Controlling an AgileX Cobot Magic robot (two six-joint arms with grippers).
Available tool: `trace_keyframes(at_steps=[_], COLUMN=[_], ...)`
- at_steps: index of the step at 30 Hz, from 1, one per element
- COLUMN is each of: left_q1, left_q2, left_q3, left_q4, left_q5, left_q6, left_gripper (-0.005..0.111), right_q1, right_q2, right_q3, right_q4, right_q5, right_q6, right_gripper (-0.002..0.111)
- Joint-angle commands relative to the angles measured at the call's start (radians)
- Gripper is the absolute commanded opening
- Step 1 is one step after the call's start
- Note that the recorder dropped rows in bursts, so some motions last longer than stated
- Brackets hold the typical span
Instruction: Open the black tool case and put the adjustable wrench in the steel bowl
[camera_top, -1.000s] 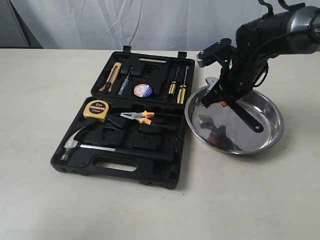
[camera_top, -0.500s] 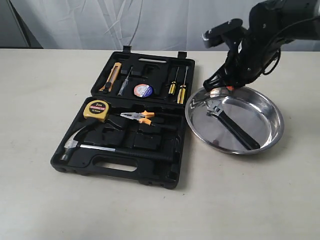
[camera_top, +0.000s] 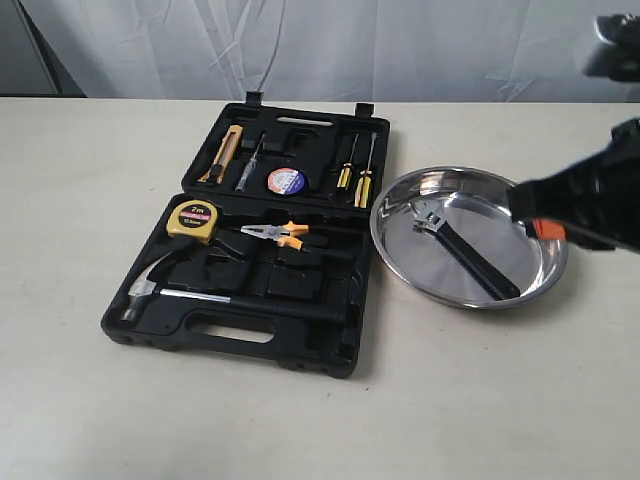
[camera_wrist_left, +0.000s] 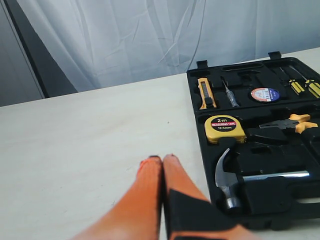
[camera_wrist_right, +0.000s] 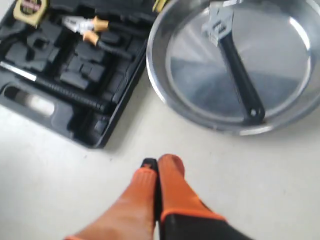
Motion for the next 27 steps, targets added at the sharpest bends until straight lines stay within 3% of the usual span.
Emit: trace_keyframes(at_steps=[1,7,11,15,19,23,27], left_q1=[-0.004,-0.004,-0.004,-0.004,-0.004,-0.004,-0.004], left_q2=[0.004,0.004,0.004,0.004,0.004,0.004,0.004], left_q3=[-0.002,-0.002,-0.002,-0.002,-0.002,-0.002,-0.002], left_q4=[-0.001,-0.001,-0.001,-0.001,-0.001,-0.001,-0.001], left_q5=[-0.014,-0.014,-0.014,-0.014,-0.014,-0.014,-0.014], left_q6=[-0.004,-0.004,-0.004,-0.004,-0.004,-0.004,-0.004], left_gripper=[0.0,0.0,0.0,0.0,0.0,0.0,0.0], right_q1=[-0.005,-0.004,-0.004,-0.005,-0.043,-0.177,-0.199], right_q2=[-0.088,-0.138,-0.221,-0.412,-0.65,-0.843,-0.956], right_q3=[0.015,0.015,0.122,0.455,0.643,0.745,0.775], right_q4=[0.033,0.053,0.046,0.026,-0.007,-0.016,-0.032], right_q5=[0.186,0.191,-0.188,-0.581,-0.742,-0.748,-0.727], right_q6=[0.0,0.0,-0.007,-0.01,-0.01,-0.01,-0.01], right_gripper=[0.0,0.0,0.0,0.0,0.0,0.0,0.0])
